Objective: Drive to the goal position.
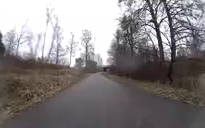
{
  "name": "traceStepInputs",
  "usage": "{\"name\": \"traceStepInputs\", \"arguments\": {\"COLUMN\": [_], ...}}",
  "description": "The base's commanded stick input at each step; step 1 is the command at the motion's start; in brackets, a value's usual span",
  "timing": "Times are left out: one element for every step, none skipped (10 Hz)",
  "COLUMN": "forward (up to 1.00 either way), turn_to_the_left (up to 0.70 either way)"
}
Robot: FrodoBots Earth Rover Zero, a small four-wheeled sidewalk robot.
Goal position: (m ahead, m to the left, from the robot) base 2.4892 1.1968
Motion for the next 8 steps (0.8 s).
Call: {"name": "traceStepInputs", "arguments": {"forward": [0.7,0.7,0.7,0.7,0.7,0.7,0.7,0.7], "turn_to_the_left": [0.0,0.0,0.0,0.0,0.0,0.0,0.0,0.0]}}
